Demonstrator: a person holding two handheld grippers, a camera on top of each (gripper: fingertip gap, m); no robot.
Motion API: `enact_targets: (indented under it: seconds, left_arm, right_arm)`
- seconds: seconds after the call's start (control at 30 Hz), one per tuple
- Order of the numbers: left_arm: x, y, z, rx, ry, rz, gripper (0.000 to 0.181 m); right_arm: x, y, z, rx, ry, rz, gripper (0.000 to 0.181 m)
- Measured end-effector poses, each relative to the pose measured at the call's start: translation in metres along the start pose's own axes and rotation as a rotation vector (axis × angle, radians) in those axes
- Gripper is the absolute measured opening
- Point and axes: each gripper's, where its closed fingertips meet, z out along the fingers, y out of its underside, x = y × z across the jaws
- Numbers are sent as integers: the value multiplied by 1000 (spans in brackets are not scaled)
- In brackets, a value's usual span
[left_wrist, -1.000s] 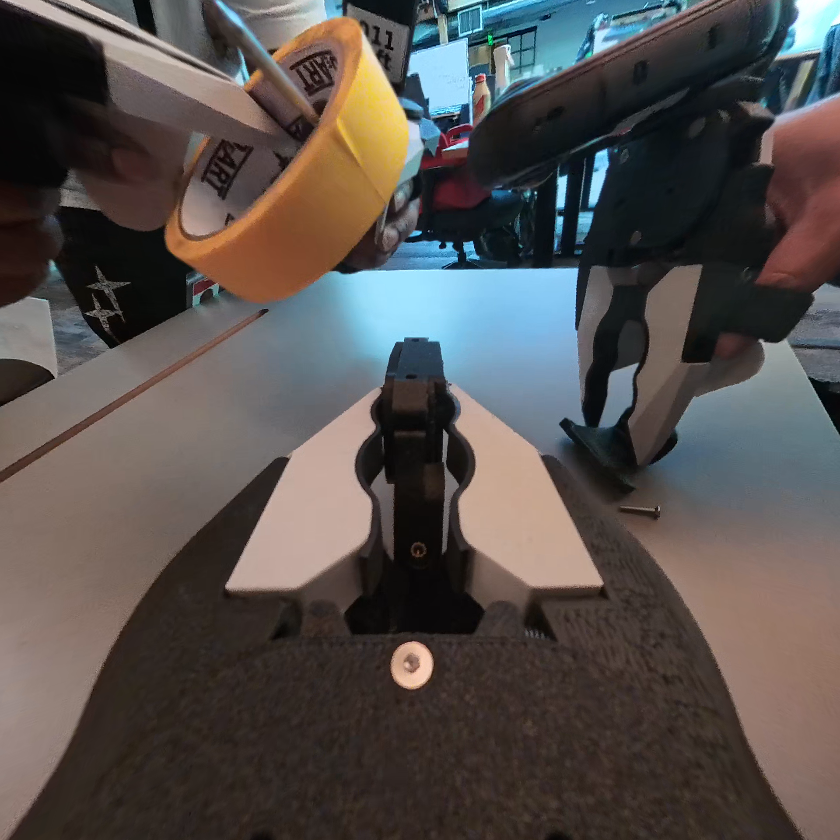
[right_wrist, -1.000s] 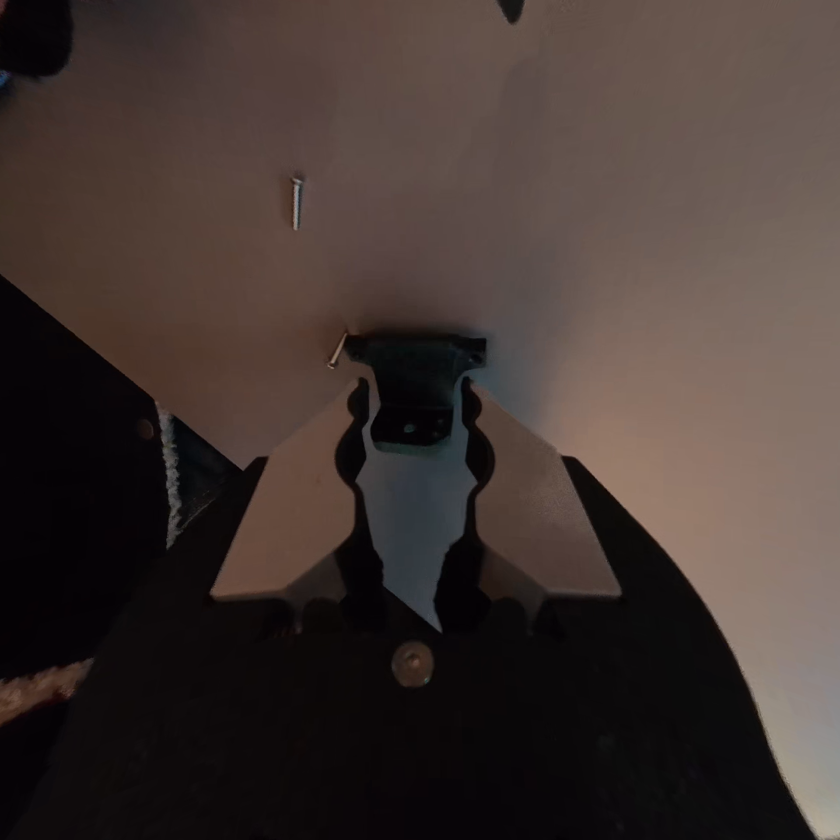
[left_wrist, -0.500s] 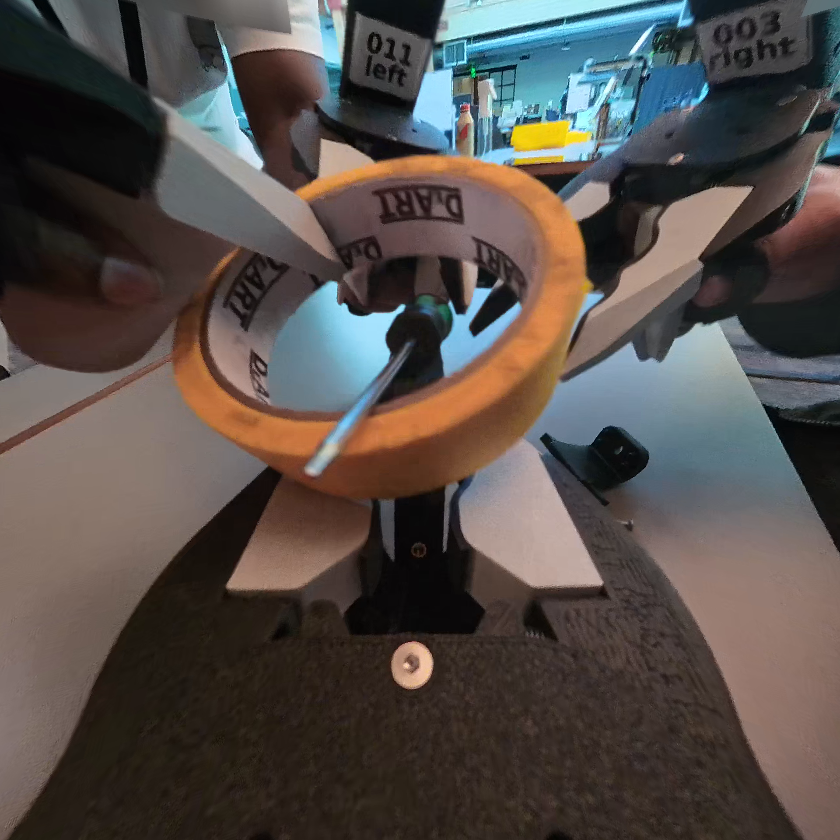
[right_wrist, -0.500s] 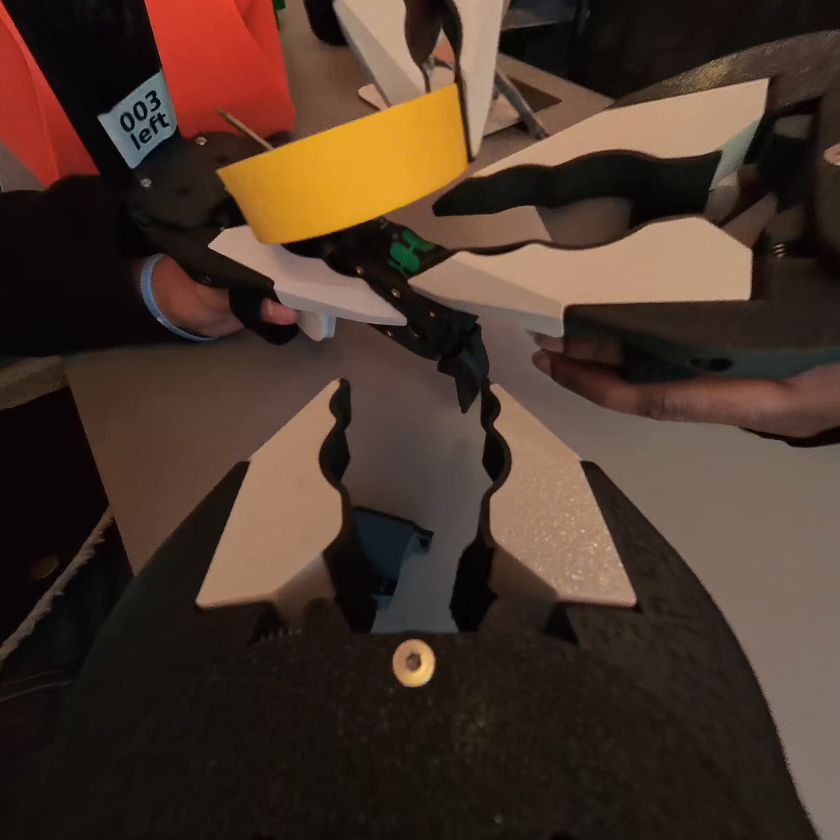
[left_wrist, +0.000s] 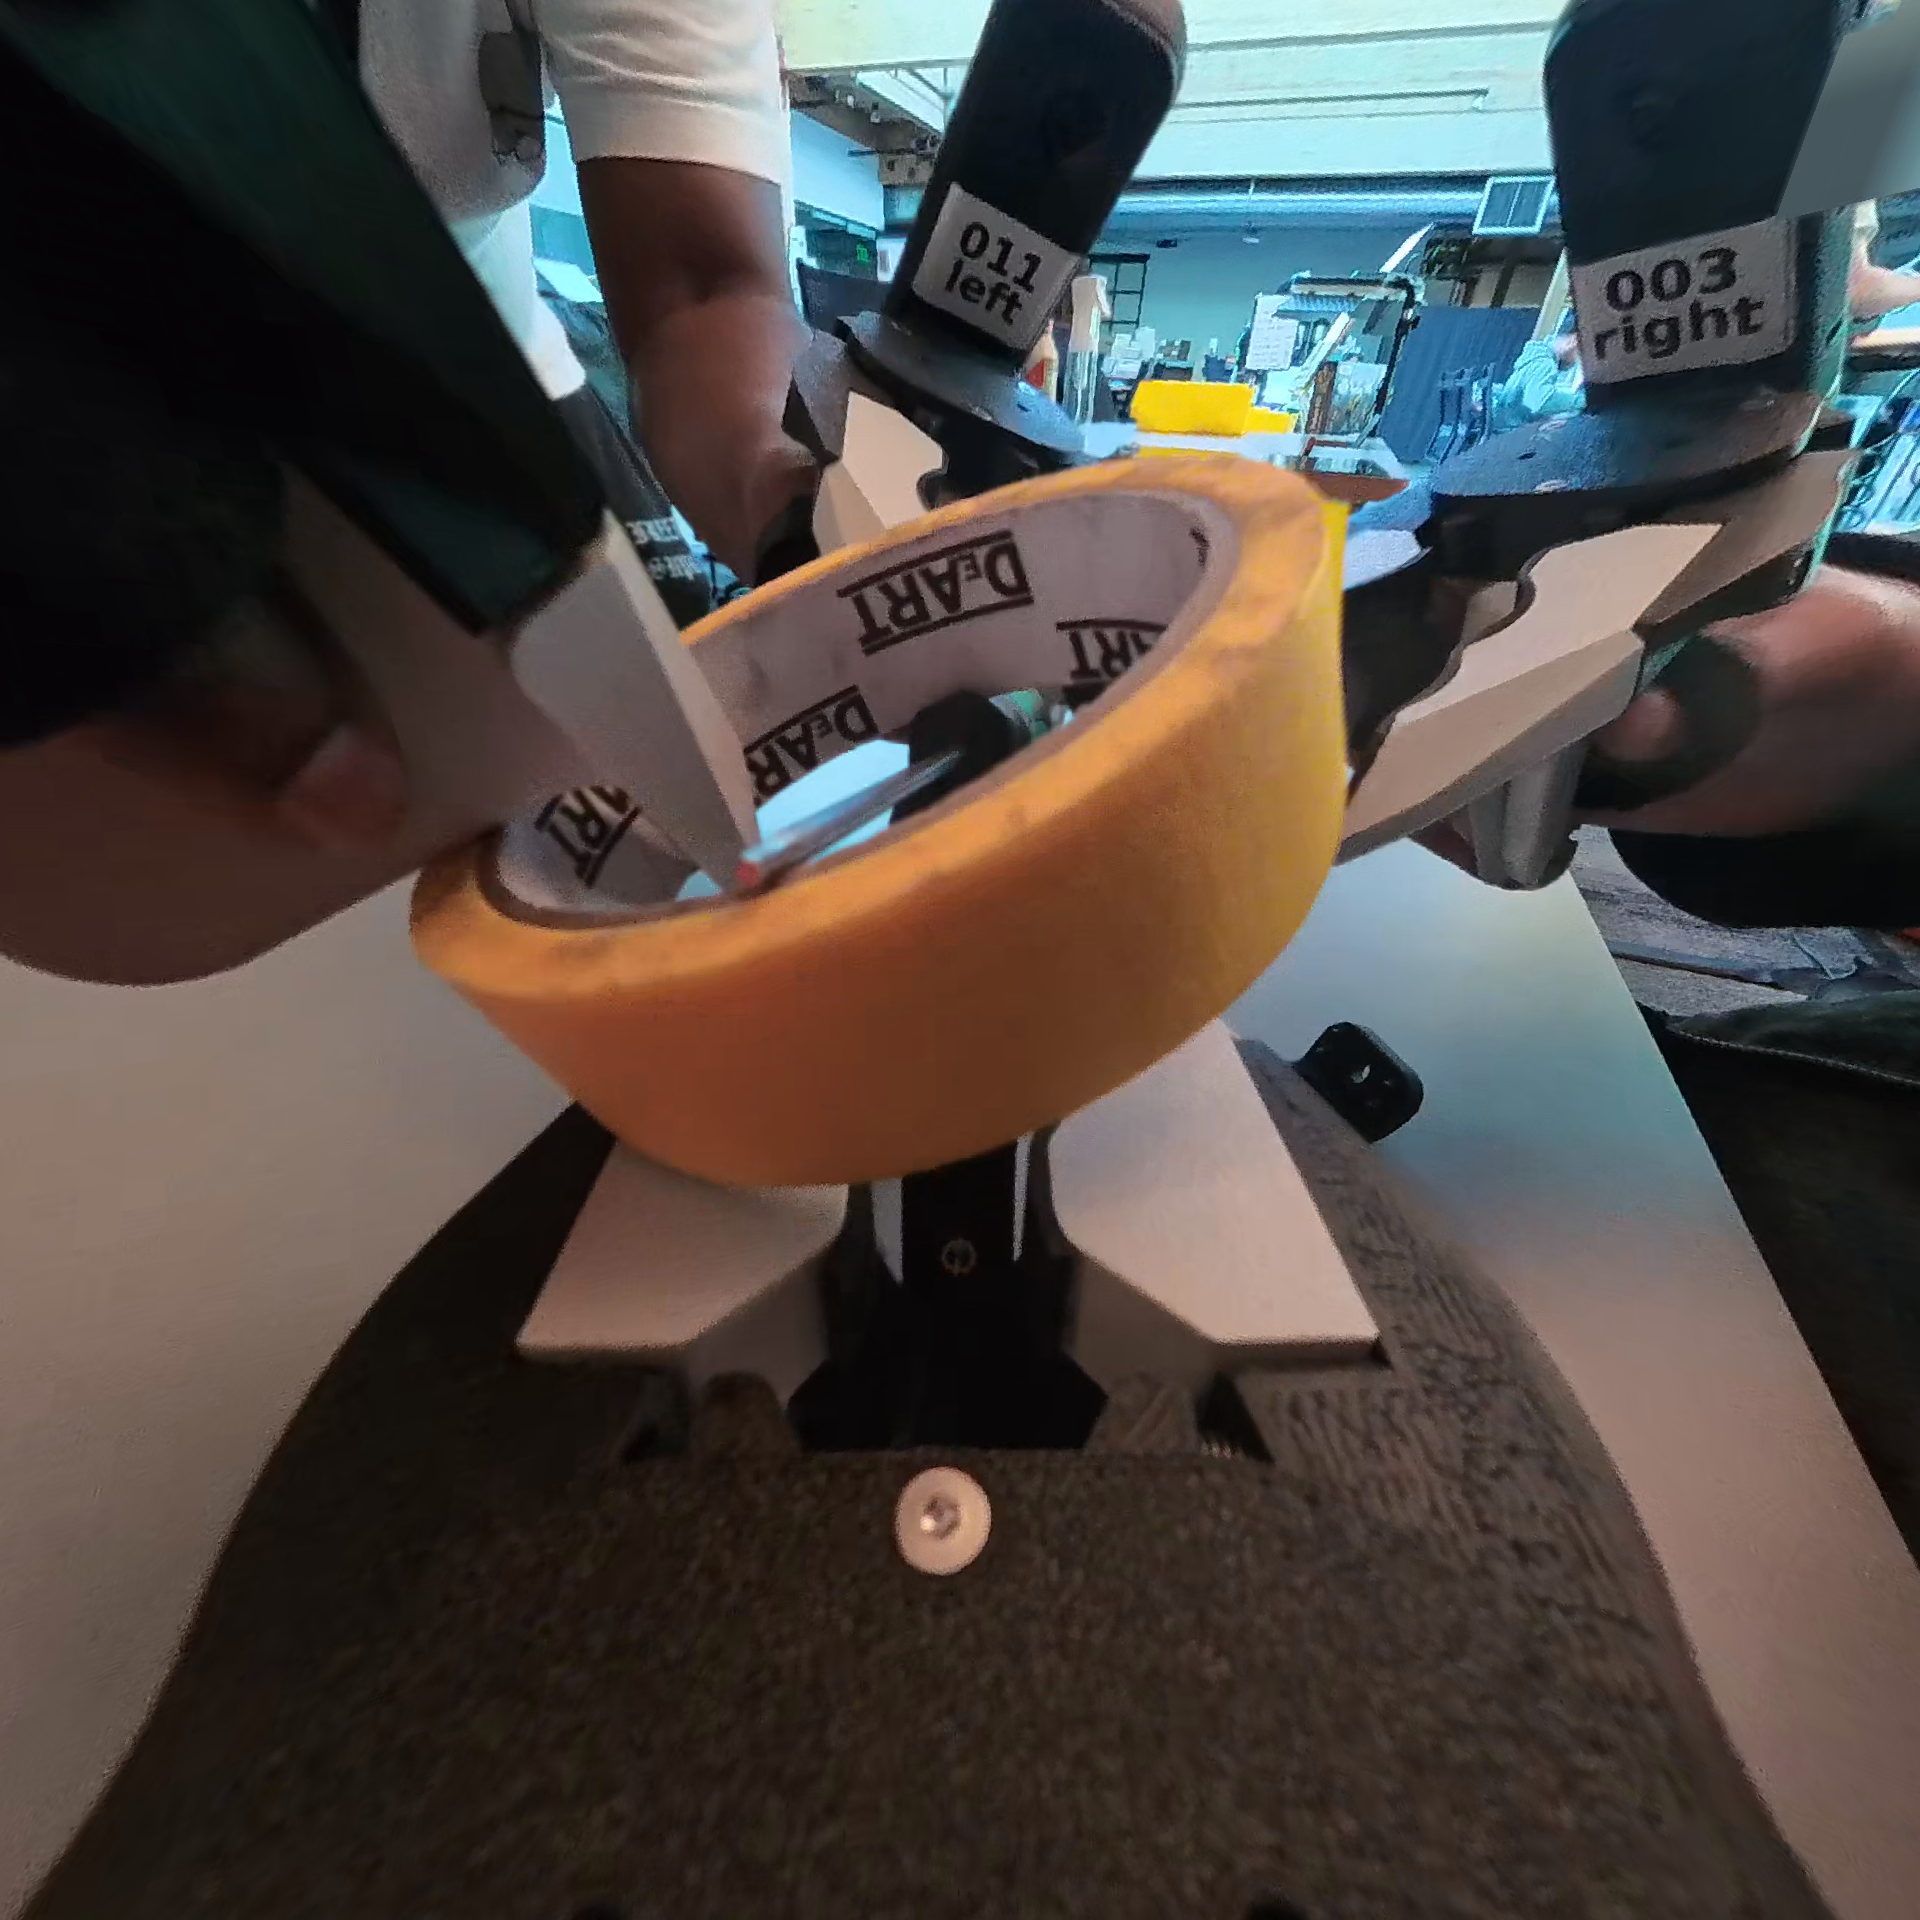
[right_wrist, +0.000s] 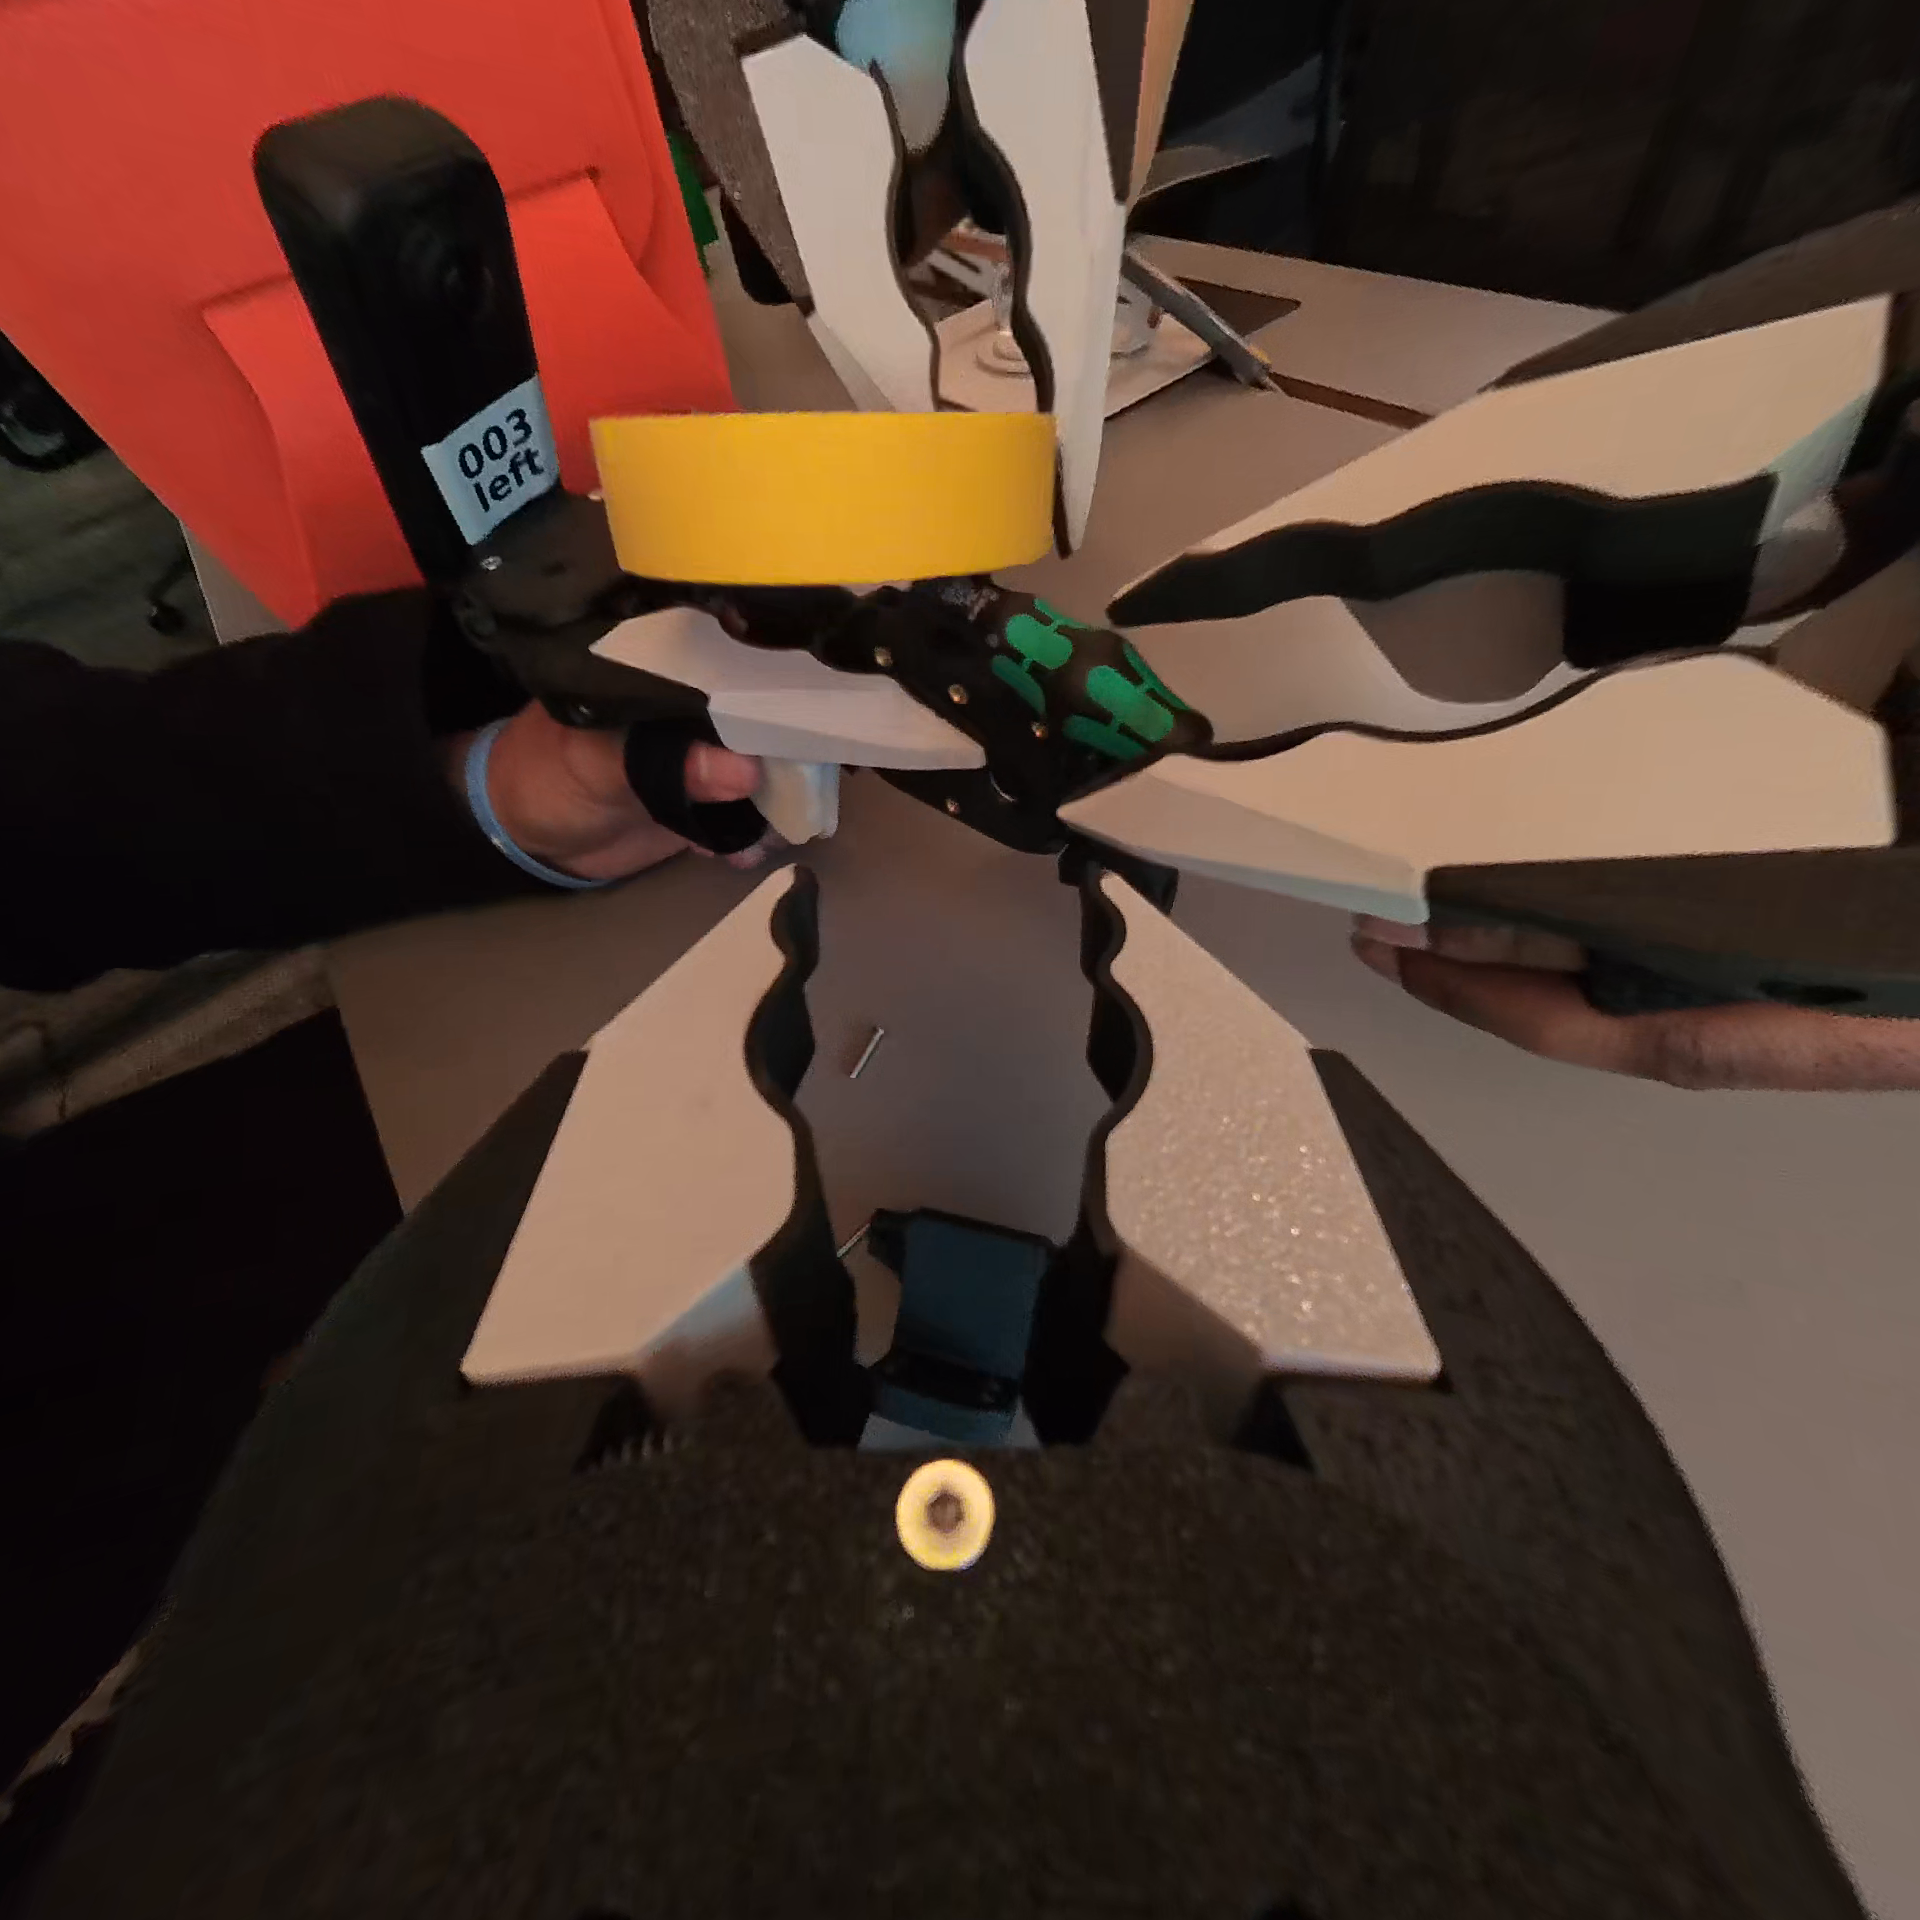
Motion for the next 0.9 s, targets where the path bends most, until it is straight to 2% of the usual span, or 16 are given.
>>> enact_targets:
  seconds: [0.13,0.3,0.43,0.47,0.53,0.6,0.67,0.73,0.83,0.9]
  left_arm:
    - [-1,0,0,-5,-26,70,21]
    - [-2,-6,-2,26,-22,58,21]
    - [1,-6,-2,29,-6,44,21]
    - [1,-6,-2,28,0,34,21]
    - [3,-7,-2,32,6,35,22]
    - [5,-8,-2,43,23,25,22]
    - [6,-6,-1,34,28,23,21]
    - [9,-5,0,28,45,16,21]
    - [9,-1,2,2,37,41,21]
    - [8,1,2,-6,40,31,21]
  right_arm:
    - [0,-1,1,11,3,-10,50]
    - [3,-7,-4,5,50,-96,50]
    - [7,-26,-15,49,77,-194,56]
    - [9,-32,-16,76,77,-168,60]
    - [11,-32,-12,79,48,-78,81]
    - [14,-24,-9,38,69,-112,92]
    - [6,-8,0,-44,26,-187,91]
    - [9,12,10,-141,25,-195,79]
    - [-6,15,15,-126,-69,-103,80]
    - [-9,12,12,-114,-81,-80,73]
